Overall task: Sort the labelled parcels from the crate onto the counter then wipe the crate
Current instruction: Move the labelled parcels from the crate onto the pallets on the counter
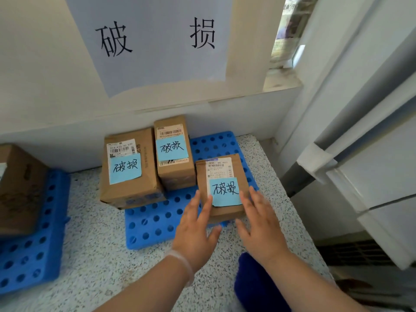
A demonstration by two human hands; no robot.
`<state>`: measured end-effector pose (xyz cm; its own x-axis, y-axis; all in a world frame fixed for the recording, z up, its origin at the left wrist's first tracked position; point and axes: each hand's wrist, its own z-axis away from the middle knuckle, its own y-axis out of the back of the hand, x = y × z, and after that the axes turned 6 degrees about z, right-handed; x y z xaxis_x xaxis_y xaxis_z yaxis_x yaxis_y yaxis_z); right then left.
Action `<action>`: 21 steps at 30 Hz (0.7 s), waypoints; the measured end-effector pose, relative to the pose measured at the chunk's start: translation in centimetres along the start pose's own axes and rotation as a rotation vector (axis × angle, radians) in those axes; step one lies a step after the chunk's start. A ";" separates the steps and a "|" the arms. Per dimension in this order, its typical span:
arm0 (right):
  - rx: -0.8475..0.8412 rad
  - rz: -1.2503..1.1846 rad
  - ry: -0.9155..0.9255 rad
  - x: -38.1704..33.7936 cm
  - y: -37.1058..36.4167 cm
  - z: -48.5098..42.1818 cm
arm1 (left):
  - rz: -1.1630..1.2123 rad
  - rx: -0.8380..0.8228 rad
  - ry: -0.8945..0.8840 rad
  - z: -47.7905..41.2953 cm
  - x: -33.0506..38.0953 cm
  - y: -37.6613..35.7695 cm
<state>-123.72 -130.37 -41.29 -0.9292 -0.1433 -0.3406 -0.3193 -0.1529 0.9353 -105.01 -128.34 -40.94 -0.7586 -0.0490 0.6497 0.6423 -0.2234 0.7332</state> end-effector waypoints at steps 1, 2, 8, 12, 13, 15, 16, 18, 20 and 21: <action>0.000 0.041 0.035 0.0 -0.5 1.0 | -0.084 -0.009 -0.058 0.6 -0.3 -0.2; -0.003 0.080 0.059 0.0 -1.0 1.8 | -0.168 -0.020 -0.114 1.1 -0.3 -0.3; -0.011 0.260 0.080 -0.4 -1.8 3.0 | -0.381 -0.180 -0.146 2.0 0.6 -0.1; -0.056 0.341 0.078 -0.6 -1.6 1.7 | -0.419 -0.207 -0.139 1.2 0.9 0.2; -0.058 0.342 0.078 -0.5 -1.6 1.2 | -0.422 -0.207 -0.138 0.9 0.9 0.3; -0.058 0.340 0.084 -0.3 -1.6 0.1 | -0.433 -0.207 -0.138 0.0 1.0 0.4; -0.055 0.342 0.090 -0.1 -1.5 -0.5 | -0.432 -0.204 -0.136 -0.5 1.1 0.5; -0.059 0.337 0.100 0.1 -1.4 -1.8 | -0.421 -0.192 -0.122 -1.7 1.1 0.5; -0.067 0.329 0.124 0.3 -1.3 -3.0 | -0.428 -0.182 -0.102 -2.8 1.1 0.5; -0.074 0.322 0.139 0.4 -1.2 -3.7 | -0.426 -0.178 -0.090 -3.4 1.1 0.5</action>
<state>-122.99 -133.87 -42.94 -0.9443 -0.3262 -0.0440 0.0050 -0.1477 0.9890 -105.85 -131.80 -40.53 -0.9330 0.1664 0.3191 0.2412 -0.3691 0.8975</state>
